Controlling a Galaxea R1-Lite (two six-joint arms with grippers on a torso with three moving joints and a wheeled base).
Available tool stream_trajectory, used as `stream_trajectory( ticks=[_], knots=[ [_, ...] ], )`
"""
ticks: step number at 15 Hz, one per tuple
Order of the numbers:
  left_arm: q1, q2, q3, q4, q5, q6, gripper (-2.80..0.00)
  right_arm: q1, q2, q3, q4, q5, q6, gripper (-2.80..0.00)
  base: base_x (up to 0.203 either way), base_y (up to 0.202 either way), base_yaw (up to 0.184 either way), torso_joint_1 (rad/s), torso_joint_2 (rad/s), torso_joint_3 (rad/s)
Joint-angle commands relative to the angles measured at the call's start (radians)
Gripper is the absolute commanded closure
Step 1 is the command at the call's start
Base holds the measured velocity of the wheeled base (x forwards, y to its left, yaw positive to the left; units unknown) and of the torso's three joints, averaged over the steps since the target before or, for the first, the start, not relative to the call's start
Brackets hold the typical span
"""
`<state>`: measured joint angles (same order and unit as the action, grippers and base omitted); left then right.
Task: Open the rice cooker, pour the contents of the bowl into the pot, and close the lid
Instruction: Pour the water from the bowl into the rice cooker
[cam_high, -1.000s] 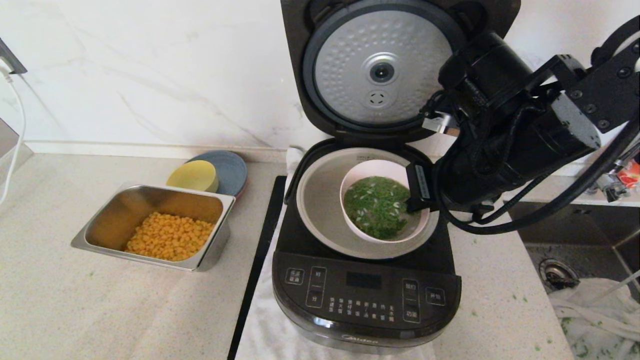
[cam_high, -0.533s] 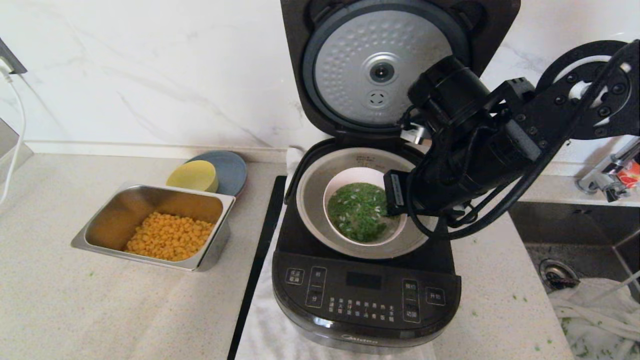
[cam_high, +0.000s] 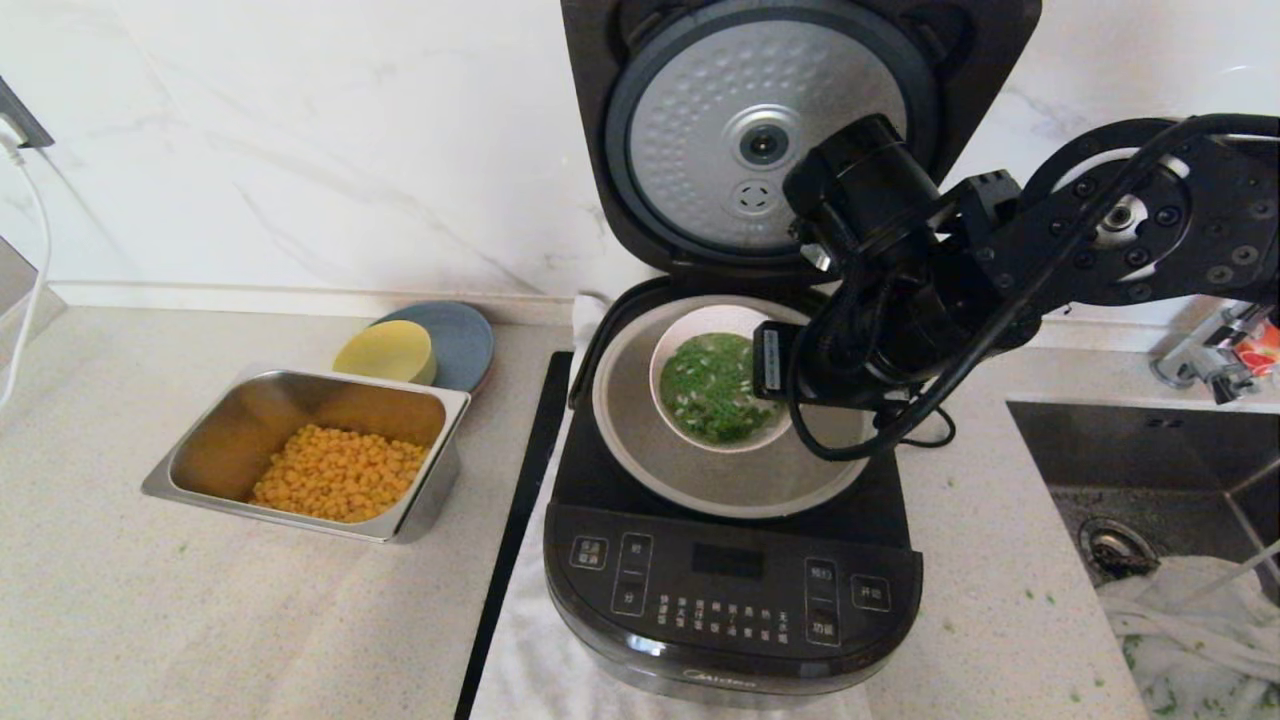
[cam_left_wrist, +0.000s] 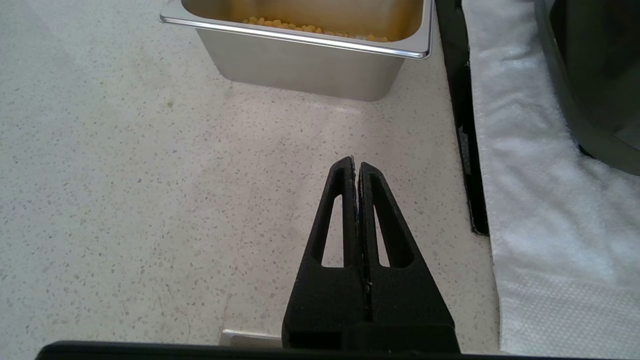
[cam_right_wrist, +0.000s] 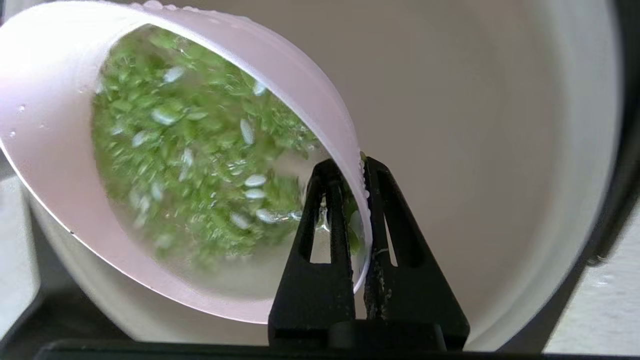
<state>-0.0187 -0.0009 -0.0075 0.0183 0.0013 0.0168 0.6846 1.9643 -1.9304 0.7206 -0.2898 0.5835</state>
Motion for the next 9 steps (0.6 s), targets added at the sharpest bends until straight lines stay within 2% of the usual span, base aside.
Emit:
stream_trajectory(
  ticks=[1, 3, 5, 9],
  knots=[
    [0.0, -0.002, 0.0, 0.0, 0.0, 0.0, 0.0, 0.043, -0.01, 0.012, 0.0, -0.1, 0.0, 0.0, 0.0, 0.0, 0.0, 0.0, 0.0, 0.0],
    [-0.001, -0.002, 0.0, 0.0, 0.0, 0.0, 0.0, 0.077, -0.007, 0.034, -0.048, -0.217, -0.01, 0.0, 0.0, 0.0, 0.0, 0.0, 0.0, 0.0],
    [0.0, -0.002, 0.0, 0.0, 0.0, 0.0, 0.0, 0.096, -0.01, 0.104, -0.146, -0.3, -0.053, 0.0, 0.0, 0.0, 0.0, 0.0, 0.0, 0.0],
    [0.0, -0.002, 0.001, 0.0, 0.0, 0.0, 0.0, 0.125, -0.041, 0.3, -0.457, -0.45, -0.183, 0.0, 0.0, 0.0, 0.0, 0.0, 0.0, 0.0]
  ],
)
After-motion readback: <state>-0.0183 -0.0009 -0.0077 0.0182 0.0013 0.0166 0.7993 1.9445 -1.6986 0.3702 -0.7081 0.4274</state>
